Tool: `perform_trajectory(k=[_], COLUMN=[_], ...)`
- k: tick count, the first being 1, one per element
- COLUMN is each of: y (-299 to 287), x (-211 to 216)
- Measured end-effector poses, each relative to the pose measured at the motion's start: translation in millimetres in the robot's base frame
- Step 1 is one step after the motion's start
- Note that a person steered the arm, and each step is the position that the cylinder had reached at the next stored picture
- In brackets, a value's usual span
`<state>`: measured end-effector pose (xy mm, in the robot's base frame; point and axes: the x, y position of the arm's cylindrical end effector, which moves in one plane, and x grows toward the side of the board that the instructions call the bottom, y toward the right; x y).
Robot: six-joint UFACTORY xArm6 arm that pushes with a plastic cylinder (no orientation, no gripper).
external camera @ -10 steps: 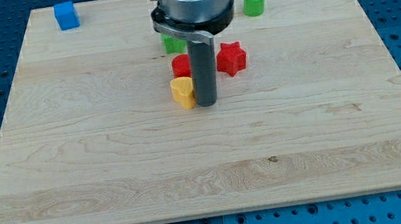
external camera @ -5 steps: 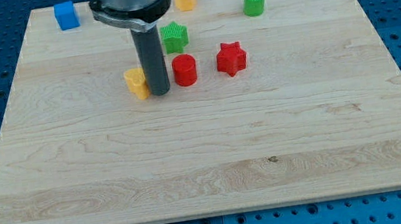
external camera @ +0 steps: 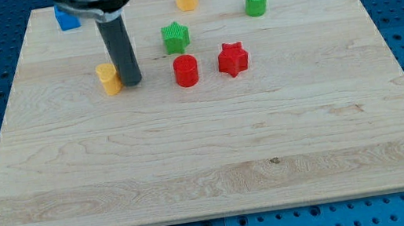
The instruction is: Push the yellow heart to the center bottom
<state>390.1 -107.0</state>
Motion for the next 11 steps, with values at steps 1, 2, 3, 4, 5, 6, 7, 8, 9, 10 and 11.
perform_trajectory(k=[1, 2, 3, 4, 5, 6, 7, 8, 9, 10, 11], y=[0, -8, -25, -46, -45, -10, -7, -14, -24, -25, -25], x=[-9, -7, -4, -4, -9, -11, -1, 16, 25, 26, 32])
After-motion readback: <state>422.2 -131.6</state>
